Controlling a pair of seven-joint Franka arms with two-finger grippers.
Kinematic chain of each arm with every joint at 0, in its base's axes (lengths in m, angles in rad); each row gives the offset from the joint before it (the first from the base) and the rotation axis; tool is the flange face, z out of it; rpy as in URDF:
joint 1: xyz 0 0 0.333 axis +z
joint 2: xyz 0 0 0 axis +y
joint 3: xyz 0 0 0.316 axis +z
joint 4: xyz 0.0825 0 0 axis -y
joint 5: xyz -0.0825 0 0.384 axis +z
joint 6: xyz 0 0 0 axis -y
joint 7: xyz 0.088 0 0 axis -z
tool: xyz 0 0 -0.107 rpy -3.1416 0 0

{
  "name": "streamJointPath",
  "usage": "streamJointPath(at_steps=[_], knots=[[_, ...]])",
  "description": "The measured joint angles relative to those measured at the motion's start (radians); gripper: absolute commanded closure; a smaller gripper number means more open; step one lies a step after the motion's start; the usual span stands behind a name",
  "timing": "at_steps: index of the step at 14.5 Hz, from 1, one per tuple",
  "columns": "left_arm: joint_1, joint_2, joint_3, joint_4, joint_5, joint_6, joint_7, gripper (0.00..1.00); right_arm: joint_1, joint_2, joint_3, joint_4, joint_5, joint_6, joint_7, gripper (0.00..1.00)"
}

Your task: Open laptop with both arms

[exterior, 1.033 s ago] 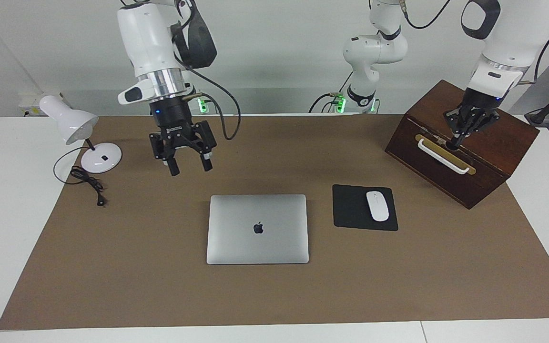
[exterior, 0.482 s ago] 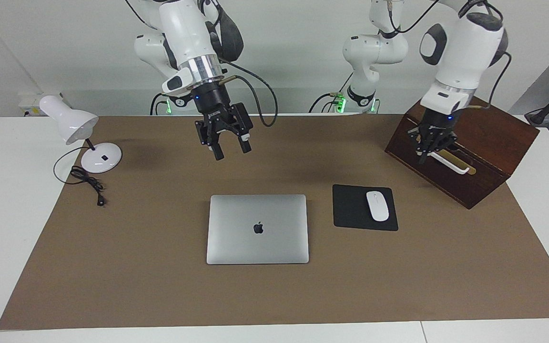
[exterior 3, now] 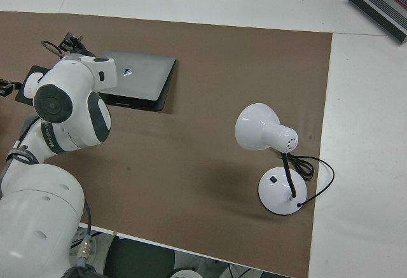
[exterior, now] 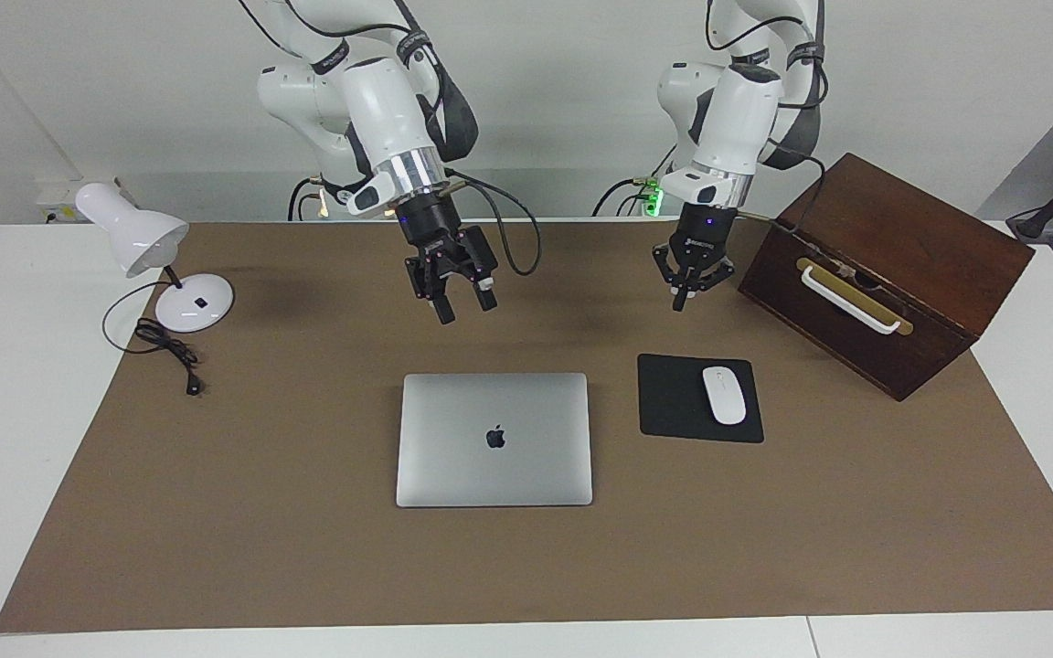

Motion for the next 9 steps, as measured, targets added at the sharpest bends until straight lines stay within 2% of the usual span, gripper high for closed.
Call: streamJointPath(at_steps=[5,9], knots=[[-0.098,0.197,0.0,-0.018,0.0,0.293,0.0,1.0,0.004,0.049,0.001,-0.016,0.0,0.045,0.008,0.0],[-0.142,0.317,0.0,-0.021,0.0,0.489,0.002,1.0,0.008,0.091,0.021,-0.017,0.0,0.094,0.052,0.0]])
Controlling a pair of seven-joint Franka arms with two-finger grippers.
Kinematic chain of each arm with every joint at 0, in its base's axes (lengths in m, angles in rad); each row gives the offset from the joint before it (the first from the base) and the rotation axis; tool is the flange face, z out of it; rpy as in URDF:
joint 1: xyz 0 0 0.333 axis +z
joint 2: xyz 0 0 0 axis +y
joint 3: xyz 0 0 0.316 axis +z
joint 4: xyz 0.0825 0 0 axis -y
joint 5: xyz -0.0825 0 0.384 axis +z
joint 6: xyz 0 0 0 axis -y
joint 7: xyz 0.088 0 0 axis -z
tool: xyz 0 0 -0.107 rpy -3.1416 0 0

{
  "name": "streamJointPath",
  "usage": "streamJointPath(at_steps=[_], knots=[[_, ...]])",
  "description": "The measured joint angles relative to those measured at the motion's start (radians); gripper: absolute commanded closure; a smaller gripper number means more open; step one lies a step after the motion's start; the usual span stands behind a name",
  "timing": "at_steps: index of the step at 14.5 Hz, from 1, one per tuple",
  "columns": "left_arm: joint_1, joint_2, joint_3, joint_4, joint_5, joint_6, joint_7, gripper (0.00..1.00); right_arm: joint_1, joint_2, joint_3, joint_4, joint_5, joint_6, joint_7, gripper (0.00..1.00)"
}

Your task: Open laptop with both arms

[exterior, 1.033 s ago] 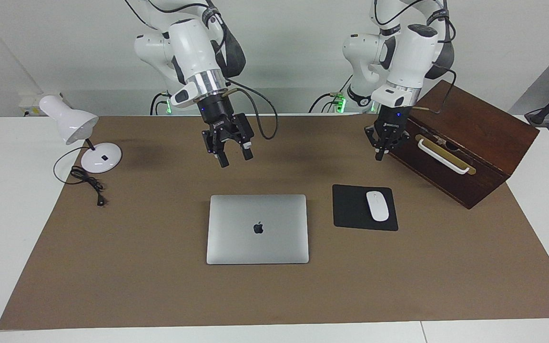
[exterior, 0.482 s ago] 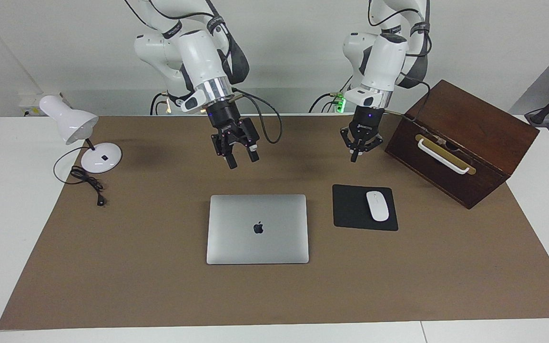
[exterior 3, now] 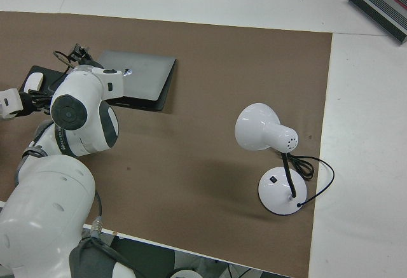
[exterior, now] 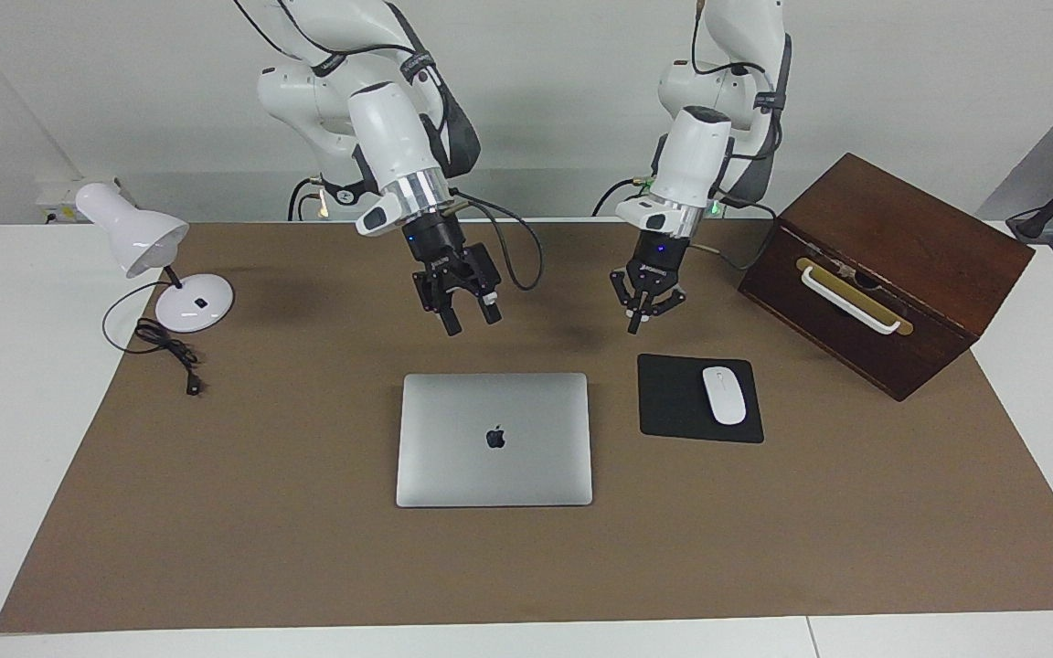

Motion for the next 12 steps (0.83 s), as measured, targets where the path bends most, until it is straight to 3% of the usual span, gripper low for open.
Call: streamJointPath(at_steps=[4,12], knots=[[-0.032,0.117,0.0,-0.003,0.0,0.16,0.011,1.0,0.02,0.007,0.039,-0.003,0.0,0.003,0.114,0.0],[-0.044,0.188,0.002,0.058,0.001,0.186,0.018,1.0,0.023,0.008,0.064,-0.056,0.0,0.002,0.224,0.0]])
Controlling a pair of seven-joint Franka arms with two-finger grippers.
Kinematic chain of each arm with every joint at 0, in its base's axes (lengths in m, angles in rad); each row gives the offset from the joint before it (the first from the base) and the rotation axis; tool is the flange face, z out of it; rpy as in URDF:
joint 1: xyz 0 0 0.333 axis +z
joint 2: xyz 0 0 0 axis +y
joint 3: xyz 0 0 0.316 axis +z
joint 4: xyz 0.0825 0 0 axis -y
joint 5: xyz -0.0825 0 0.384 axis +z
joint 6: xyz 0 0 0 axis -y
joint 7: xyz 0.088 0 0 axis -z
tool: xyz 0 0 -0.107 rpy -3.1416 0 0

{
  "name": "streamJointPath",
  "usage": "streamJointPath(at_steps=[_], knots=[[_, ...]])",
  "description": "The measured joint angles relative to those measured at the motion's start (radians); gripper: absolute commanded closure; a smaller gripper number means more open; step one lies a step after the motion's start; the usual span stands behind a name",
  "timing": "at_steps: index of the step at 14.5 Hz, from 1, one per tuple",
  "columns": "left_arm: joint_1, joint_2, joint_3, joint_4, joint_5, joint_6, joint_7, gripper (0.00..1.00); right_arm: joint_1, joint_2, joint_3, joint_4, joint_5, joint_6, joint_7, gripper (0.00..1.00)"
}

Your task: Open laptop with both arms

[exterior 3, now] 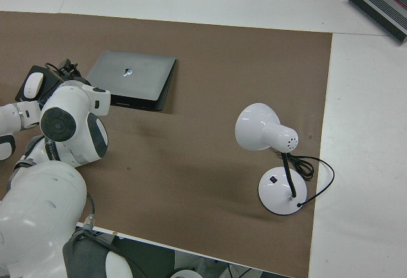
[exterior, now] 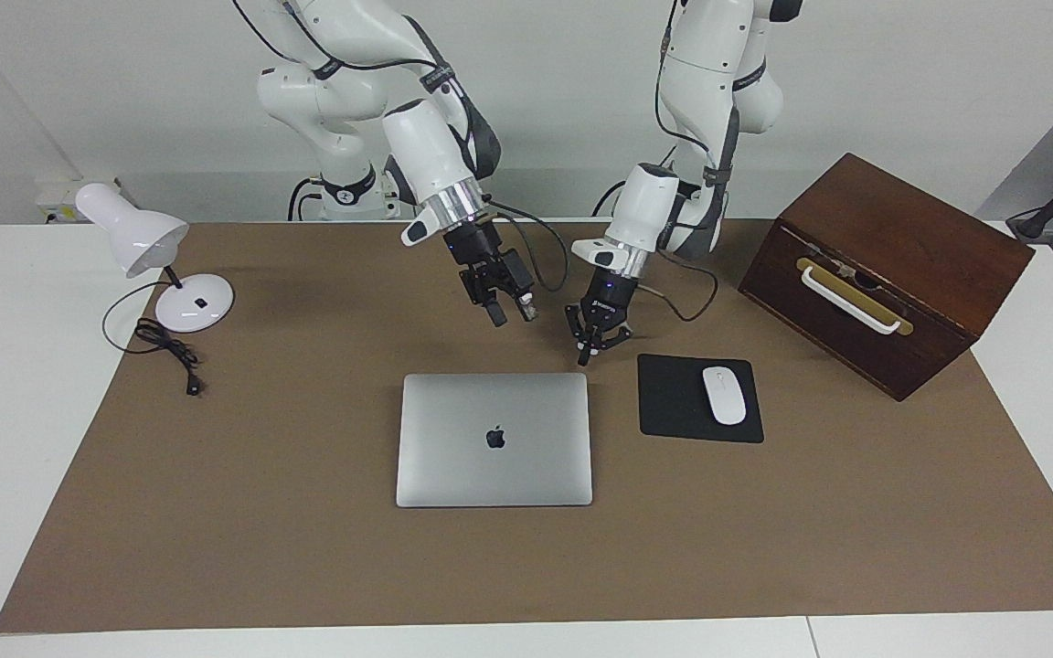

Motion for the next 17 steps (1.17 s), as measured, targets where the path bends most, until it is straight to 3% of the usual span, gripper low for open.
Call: streamJointPath(at_steps=[6,17], knots=[[0.0,0.068,0.0,0.074,0.0,0.0,0.0,1.0,-0.001,0.001,0.001,-0.039,0.0,-0.018,0.119,0.0],[0.0,0.101,0.007,0.131,0.0,0.0,0.0,1.0,-0.017,0.008,-0.009,-0.054,0.001,-0.077,0.145,0.0]])
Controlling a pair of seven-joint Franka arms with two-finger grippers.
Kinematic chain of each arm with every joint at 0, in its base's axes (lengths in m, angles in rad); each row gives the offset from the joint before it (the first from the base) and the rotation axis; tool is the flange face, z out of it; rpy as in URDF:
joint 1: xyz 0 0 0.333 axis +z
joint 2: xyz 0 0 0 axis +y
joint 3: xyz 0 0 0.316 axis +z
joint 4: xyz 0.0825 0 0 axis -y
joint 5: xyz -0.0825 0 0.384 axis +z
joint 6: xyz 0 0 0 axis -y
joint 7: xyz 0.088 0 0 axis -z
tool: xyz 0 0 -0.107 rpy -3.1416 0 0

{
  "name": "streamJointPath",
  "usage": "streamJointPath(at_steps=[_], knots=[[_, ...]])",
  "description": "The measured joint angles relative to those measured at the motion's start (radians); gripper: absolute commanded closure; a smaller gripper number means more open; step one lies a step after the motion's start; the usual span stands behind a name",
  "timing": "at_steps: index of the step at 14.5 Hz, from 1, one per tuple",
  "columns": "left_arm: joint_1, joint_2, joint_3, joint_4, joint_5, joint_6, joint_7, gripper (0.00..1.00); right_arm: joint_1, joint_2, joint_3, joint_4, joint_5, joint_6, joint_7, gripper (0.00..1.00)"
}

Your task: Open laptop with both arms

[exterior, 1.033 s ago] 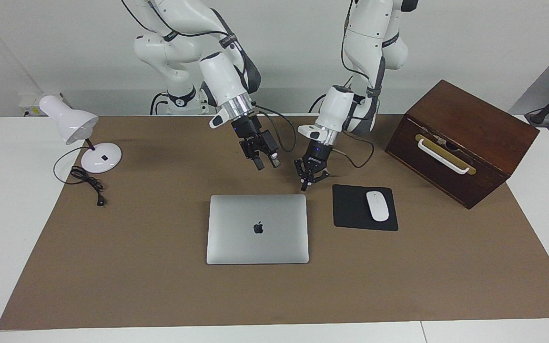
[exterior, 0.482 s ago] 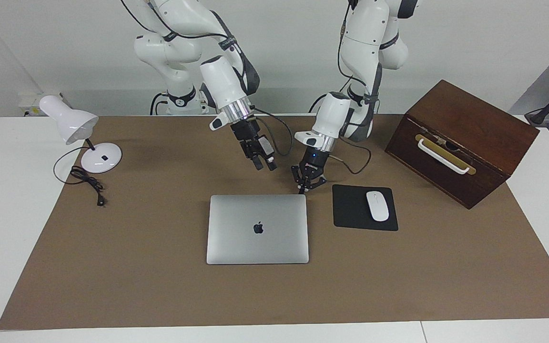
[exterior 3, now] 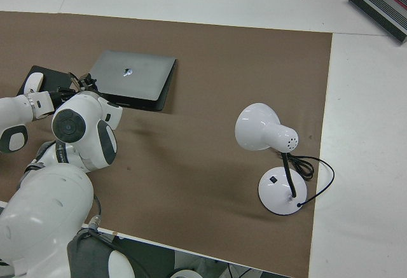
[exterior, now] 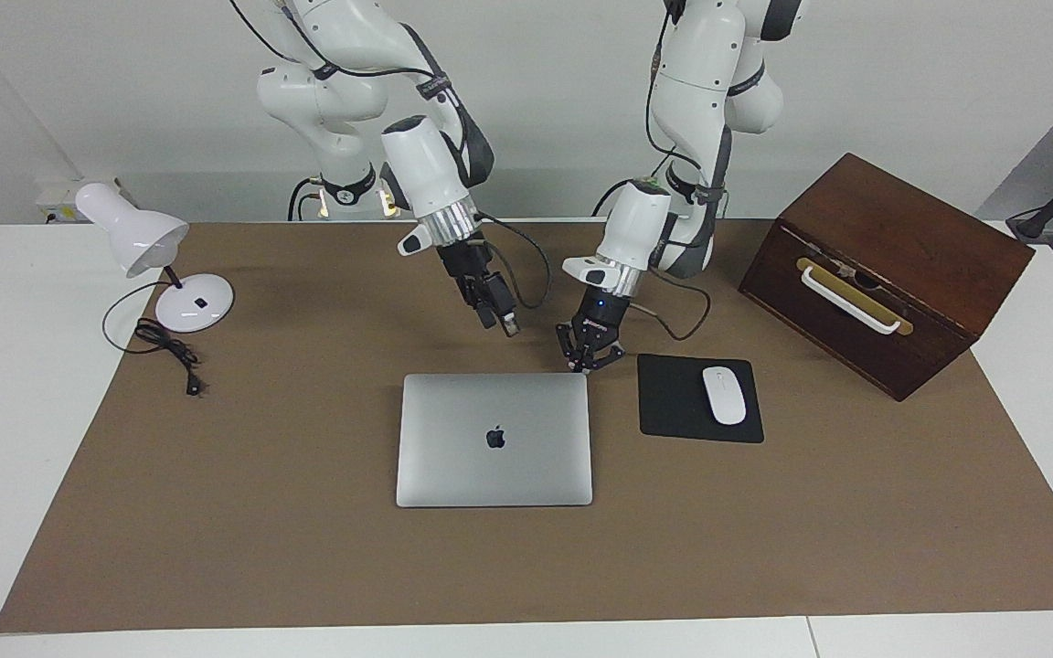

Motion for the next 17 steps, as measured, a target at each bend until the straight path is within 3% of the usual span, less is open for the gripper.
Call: streamJointPath(at_steps=[7,17], knots=[[0.001,0.024,0.002,0.018,0.0,0.0,0.0,1.0,-0.001,0.114,-0.004,-0.003,0.0,0.167,-0.031,0.0],[0.001,0.042,0.005,0.038,0.0,0.001,0.0,1.0,-0.014,0.18,-0.029,0.03,0.0,0.19,-0.091,0.0]])
